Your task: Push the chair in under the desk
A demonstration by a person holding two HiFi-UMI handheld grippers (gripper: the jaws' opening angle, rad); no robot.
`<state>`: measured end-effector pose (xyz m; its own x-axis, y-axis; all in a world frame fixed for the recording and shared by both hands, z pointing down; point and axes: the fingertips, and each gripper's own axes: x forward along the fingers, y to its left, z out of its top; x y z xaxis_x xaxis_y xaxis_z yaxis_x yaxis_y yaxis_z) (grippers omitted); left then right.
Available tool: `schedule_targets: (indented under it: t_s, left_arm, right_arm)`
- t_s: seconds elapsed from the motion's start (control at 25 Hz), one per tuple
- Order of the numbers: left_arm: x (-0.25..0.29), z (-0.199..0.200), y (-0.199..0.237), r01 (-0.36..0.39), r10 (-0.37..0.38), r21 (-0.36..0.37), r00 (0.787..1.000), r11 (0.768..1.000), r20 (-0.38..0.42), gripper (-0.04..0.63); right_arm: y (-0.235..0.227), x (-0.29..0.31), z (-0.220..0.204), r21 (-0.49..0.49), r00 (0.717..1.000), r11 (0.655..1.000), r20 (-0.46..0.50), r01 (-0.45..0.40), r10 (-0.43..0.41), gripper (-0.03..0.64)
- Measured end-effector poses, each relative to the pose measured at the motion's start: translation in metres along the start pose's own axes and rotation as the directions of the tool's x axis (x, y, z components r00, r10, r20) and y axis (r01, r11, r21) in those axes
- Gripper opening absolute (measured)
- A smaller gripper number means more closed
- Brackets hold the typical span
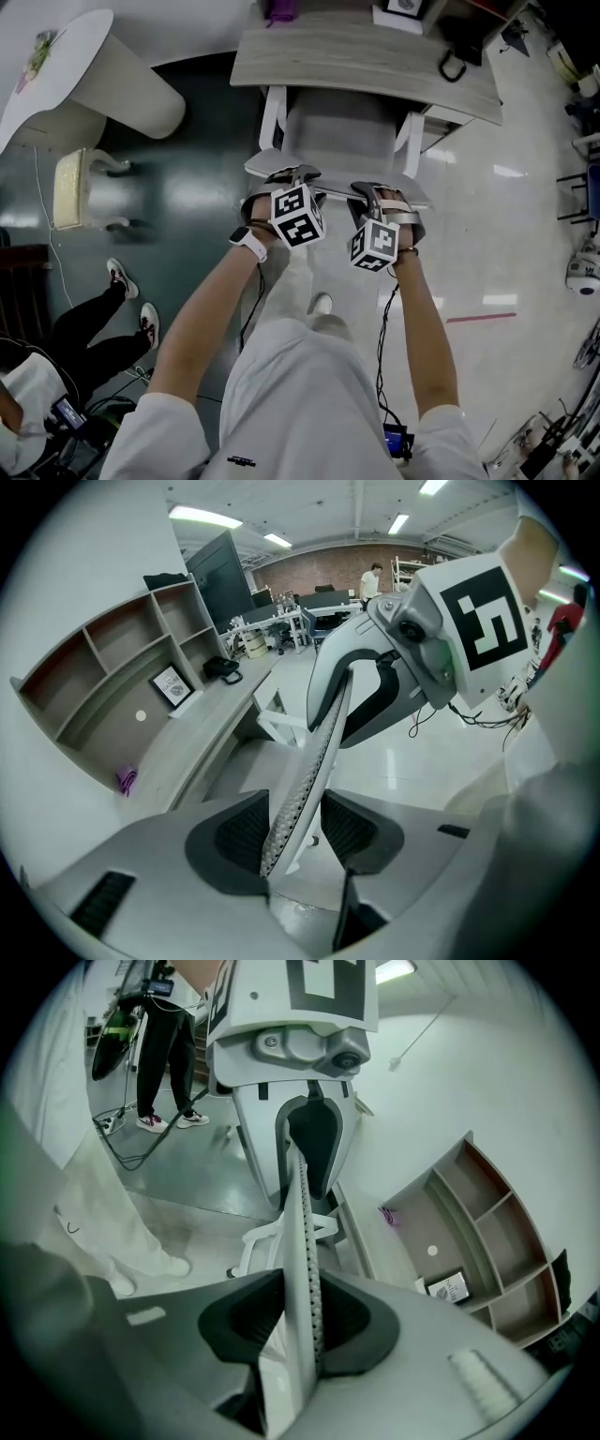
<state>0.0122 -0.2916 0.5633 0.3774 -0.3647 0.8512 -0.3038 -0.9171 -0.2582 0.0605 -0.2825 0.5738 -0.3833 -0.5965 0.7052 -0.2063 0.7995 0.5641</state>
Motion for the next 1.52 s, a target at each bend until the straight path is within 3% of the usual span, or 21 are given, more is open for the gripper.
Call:
schedule_targets:
  t_s: [0.2,0.52,1.52]
  left_arm:
    - [-0.003,0.003,-0.012,0.011,-0.011,0.008,1.000,1.000,0.008,0.166]
    - [0.005,0.014,0.006,-0.011,0.011,0.014,1.000,1.000,0.023,0.169]
    - [0.056,0.050,0.147,-0.021,0.019,0.037,0.998,0.999,0.066,0.172]
  right_arm:
    - [0.007,-0.007,-0.005,-0.007,0.998,0.998,0.020,-0.064,0.064,0.109]
    - [-0.011,0.003,-0.012,-0.001,0.997,0.997,0.004,-0.076,0.076,0.109]
    - [-0.140,0.095,-0.033,-0.009,0.990,1.000,-0.137,-0.021,0.019,0.109]
